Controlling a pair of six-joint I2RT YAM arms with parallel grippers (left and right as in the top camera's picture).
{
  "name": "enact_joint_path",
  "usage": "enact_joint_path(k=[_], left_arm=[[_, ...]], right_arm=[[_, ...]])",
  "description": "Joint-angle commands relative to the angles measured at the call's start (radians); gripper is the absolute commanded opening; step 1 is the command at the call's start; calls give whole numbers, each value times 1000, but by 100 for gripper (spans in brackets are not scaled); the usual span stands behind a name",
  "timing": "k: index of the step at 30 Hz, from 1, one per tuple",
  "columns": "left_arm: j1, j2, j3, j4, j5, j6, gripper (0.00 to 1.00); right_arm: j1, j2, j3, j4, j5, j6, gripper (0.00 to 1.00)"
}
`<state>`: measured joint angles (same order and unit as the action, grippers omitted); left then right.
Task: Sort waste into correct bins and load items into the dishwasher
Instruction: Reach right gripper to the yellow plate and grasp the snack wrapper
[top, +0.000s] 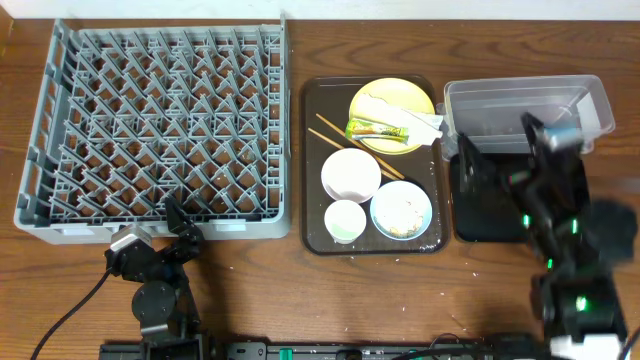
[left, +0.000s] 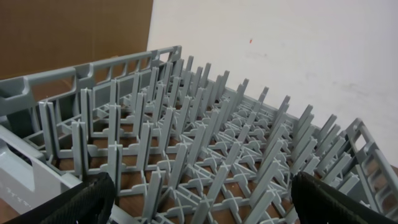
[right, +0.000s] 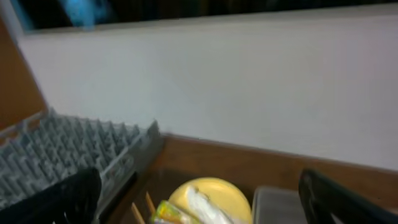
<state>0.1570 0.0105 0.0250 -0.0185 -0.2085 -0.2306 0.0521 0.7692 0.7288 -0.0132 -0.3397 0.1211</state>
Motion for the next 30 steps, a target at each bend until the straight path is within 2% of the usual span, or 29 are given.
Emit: enact_joint_path(k=[1,4,9,13,19,24,30], left_arm=[[5,-6,-21,-34,-1,13,92],[5,-6,-21,-34,-1,13,92],[5,-6,-21,-34,-1,13,92],[5,-6,-21,-34,-1,13,92],[5,-6,-21,-34,-1,13,92],[5,-6,-21,-34,-1,13,92],[5,-6,-21,-34,-1,13,92]], right_arm=[[8,147,156,-69,-95,-51,99],[8,298,316,-179,-149,-101,99],[16,525,573,-348,-201,-106,99],[63,686,773,-521,-206,-233,99],[152,897,1036,-787,-14,-366,99],[219,1041,1154,-929,116,-470,99],[269,1162,1154,-903,161,-498,99]])
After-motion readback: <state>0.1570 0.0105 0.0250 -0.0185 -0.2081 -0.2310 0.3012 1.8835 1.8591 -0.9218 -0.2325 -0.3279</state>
